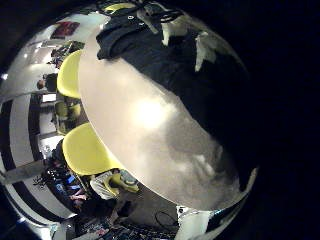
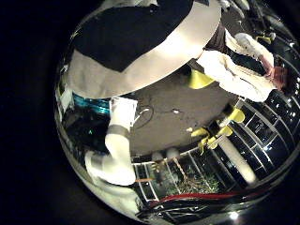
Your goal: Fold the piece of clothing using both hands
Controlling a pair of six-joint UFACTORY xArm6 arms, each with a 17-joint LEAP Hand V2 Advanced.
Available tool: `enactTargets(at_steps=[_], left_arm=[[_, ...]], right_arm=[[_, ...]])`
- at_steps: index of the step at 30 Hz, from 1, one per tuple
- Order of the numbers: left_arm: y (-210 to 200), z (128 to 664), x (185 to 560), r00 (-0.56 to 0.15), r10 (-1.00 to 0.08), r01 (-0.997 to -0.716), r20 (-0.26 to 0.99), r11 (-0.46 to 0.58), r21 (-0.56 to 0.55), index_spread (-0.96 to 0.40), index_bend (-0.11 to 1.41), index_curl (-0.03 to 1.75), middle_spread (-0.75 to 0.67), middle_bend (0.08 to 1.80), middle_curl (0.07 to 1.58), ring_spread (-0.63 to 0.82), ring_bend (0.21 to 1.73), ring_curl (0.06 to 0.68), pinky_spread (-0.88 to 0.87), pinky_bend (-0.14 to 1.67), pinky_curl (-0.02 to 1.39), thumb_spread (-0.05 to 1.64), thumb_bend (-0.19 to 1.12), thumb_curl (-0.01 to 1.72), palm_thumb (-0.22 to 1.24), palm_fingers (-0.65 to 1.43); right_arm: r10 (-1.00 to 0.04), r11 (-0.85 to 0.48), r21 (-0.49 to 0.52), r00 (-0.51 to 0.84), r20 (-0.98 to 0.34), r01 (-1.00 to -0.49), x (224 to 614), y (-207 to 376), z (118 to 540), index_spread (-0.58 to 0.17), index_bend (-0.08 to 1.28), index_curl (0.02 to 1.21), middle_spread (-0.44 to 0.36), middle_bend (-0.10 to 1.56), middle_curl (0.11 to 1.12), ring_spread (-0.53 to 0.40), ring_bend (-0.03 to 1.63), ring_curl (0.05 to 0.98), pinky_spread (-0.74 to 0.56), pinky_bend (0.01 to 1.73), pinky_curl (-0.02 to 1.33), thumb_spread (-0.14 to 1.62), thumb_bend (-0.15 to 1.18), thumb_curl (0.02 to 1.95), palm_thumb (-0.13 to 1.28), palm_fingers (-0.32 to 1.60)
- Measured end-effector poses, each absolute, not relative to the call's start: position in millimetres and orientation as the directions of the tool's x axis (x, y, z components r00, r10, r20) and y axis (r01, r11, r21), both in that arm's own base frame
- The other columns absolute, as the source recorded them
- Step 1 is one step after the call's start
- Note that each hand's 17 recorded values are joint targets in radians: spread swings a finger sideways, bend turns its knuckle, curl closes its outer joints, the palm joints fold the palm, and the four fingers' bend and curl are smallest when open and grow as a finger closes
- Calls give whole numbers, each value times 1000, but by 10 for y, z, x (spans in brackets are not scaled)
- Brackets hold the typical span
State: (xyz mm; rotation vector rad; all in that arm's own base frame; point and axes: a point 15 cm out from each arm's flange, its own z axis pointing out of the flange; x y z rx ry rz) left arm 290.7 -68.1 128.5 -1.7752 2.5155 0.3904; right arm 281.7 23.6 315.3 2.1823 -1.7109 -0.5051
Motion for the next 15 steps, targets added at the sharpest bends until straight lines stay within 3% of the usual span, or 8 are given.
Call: enactTargets(at_steps=[2,4,5,8,10,15], left_arm=[[-710,1302,3004,-331,-925,-939,-184,304,159,-100,245,519,-104,688,611,-140,871,227,-55,420,426,919,44,343,348,903],[-721,1334,3079,-315,-932,-947,-181,294,132,-177,250,583,-197,776,711,-305,1037,313,-249,571,502,1007,104,361,504,1072],[-735,1357,3121,-310,-934,-949,-177,294,113,-196,255,593,-213,777,722,-329,1065,321,-289,627,517,1034,128,372,550,1138],[-787,1540,3269,-297,-940,-955,-168,296,32,-304,312,702,-311,846,824,-418,1217,409,-457,858,611,1084,167,428,678,1183],[-804,1723,3325,-292,-941,-955,-168,297,-5,-357,358,769,-357,872,860,-440,1265,438,-515,939,643,1091,157,452,696,1162],[-769,2110,3377,-294,-938,-955,-181,297,10,-468,420,922,-443,929,928,-458,1336,477,-590,1063,681,1094,121,502,723,1110]], right_arm=[[-972,-234,459,222,-81,-857,2818,233,3143,-331,164,291,-52,253,379,89,600,226,344,499,235,1279,-13,361,639,264],[-972,-234,468,220,-85,-852,2791,223,3106,-331,164,292,-56,253,380,88,600,226,344,499,235,1279,-13,361,639,264],[-972,-234,473,220,-87,-850,2779,212,3067,-331,162,291,-57,254,379,87,602,227,340,501,234,1279,-13,361,639,267],[-971,-237,469,222,-89,-851,2780,202,2924,-325,149,285,-107,258,380,60,630,234,316,514,236,1279,-13,361,639,292],[-970,-240,470,223,-93,-849,2763,210,2798,-307,148,280,-157,261,380,29,664,243,280,527,236,1262,-19,360,625,310],[-970,-242,491,221,-101,-837,2661,240,2503,-276,160,282,-194,275,385,-10,688,254,228,545,236,1235,-24,357,599,319]])
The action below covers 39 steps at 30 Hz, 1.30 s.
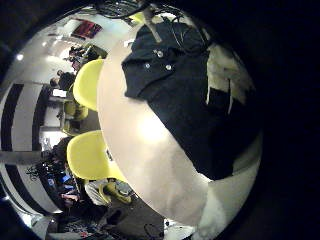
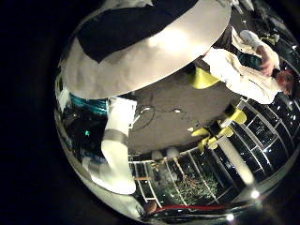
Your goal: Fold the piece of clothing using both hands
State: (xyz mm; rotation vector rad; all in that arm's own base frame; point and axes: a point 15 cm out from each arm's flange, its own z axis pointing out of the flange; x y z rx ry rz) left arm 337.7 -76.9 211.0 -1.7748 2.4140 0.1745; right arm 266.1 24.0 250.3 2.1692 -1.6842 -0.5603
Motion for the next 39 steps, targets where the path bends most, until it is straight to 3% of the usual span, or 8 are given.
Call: enactTargets(at_steps=[9,23,28,29,32,33,36,39], left_arm=[[-745,2414,3251,-325,-933,-944,-154,309,119,-583,396,1142,-528,954,999,-453,1378,500,-629,1129,691,1103,57,564,751,1056],[-754,2550,3320,-334,-930,-937,-153,310,162,-640,274,1358,-591,924,1053,-452,1381,504,-636,1140,680,1116,-8,622,784,1060],[-751,2614,3325,-339,-928,-934,-152,314,168,-644,235,1421,-607,908,1069,-457,1373,501,-636,1137,675,1118,-11,635,785,1067],[-749,2622,3322,-339,-928,-934,-153,313,170,-644,228,1431,-610,904,1071,-458,1371,500,-634,1140,675,1118,-11,637,785,1071],[-735,2644,3297,-339,-928,-933,-153,311,180,-642,208,1459,-618,894,1078,-459,1366,499,-630,1144,673,1119,-11,642,784,1077],[-726,2653,3287,-339,-928,-933,-154,310,184,-641,203,1467,-620,891,1081,-460,1365,499,-629,1144,672,1119,-11,644,783,1078],[-708,2679,3265,-343,-926,-931,-155,313,190,-637,192,1491,-627,883,1087,-461,1362,499,-626,1144,669,1119,-11,648,783,1081],[-665,2695,3232,-345,-926,-928,-154,313,202,-632,189,1510,-634,876,1094,-461,1361,499,-624,1145,667,1119,-11,652,782,1083]], right_arm=[[-973,-231,397,224,-63,-889,2667,368,2091,-220,158,288,-82,331,415,-46,694,260,182,564,228,1149,-29,351,532,294],[-973,-209,370,229,11,-905,2604,720,1641,-170,156,289,-56,375,435,-81,772,284,161,605,218,1072,-20,341,471,302],[-976,-187,393,216,30,-900,2620,769,1505,-196,133,271,-110,450,473,-193,914,326,-3,711,224,1050,6,378,600,466],[-977,-178,391,209,37,-903,2641,767,1495,-227,124,261,-144,502,504,-233,1025,363,-121,840,254,1050,23,397,666,646],[-977,-155,342,194,83,-927,2788,714,1477,-294,182,269,-200,585,557,-270,1114,398,-251,1015,308,1044,74,442,810,888],[-977,-146,314,186,102,-938,2866,693,1485,-340,281,314,-242,666,604,-272,1140,428,-267,1088,351,1065,132,483,916,1091],[-979,-146,213,171,107,-966,3055,694,1611,-390,403,395,-289,754,678,-277,1174,480,-286,1162,418,1093,195,552,1018,1102],[-985,-124,132,138,101,-983,3170,610,1835,-406,441,448,-279,836,734,-275,1195,508,-289,1205,457,1094,205,603,1022,1071]])
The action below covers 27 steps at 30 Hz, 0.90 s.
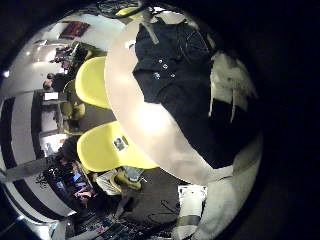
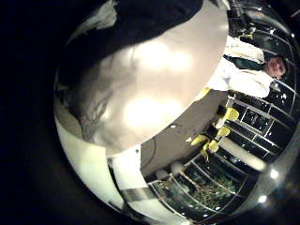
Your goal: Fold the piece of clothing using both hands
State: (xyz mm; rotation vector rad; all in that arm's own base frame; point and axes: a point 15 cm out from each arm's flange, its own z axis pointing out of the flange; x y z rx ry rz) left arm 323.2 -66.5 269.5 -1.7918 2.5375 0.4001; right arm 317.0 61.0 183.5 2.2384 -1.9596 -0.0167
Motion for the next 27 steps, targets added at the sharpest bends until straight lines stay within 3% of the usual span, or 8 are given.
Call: enactTargets(at_steps=[8,17,27], left_arm=[[-589,2772,3043,-382,-914,-904,-135,339,260,-612,185,1550,-649,864,1108,-462,1358,499,-621,1148,661,1120,-11,659,780,1084],[-533,2944,2621,-429,-900,-858,-74,380,346,-588,184,1580,-665,860,1116,-462,1358,501,-627,1139,656,1119,-13,662,776,1084],[-508,3283,2603,-439,-896,-839,-67,382,387,-558,178,1601,-677,860,1116,-463,1358,501,-632,1137,655,1116,-12,660,771,1083]], right_arm=[[-986,-142,75,148,81,-987,3218,433,2273,-382,564,604,-222,972,830,-239,1268,577,-261,1244,555,983,168,777,925,1047],[-981,-169,96,177,76,-981,2889,326,2687,-365,562,708,-173,1035,849,-219,1308,611,-253,1240,640,880,178,962,903,1006],[-979,-190,13,190,75,-982,3030,347,3299,-366,528,803,-147,1062,844,-207,1323,624,-253,1225,722,811,185,1161,868,992]])
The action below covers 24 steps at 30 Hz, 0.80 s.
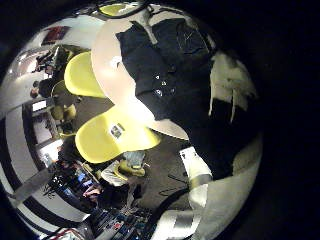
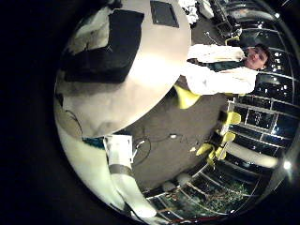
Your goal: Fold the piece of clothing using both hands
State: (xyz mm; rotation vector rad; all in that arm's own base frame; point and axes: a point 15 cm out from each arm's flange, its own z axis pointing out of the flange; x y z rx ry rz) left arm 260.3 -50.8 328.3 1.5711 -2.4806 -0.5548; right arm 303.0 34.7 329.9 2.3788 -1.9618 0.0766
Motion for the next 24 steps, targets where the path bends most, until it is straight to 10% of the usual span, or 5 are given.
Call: enactTargets(at_steps=[12,24], left_arm=[[-299,3267,3891,-395,-899,-855,-191,284,433,-522,175,1622,-682,848,1130,-463,1350,504,-632,1106,658,1122,-12,654,773,1030],[-332,2381,5243,-450,-856,-860,-255,338,382,-466,180,1642,-679,852,1159,-464,1372,518,-654,1027,681,1110,-23,616,750,896]], right_arm=[[-983,-165,11,166,76,-986,4120,447,3344,-363,476,889,-136,1078,833,-206,1336,631,-258,1181,805,773,194,1372,842,986],[-989,-115,159,128,73,-981,5344,378,2418,-377,428,959,-131,1111,824,-206,1341,638,-270,1108,896,793,199,1537,835,958]])
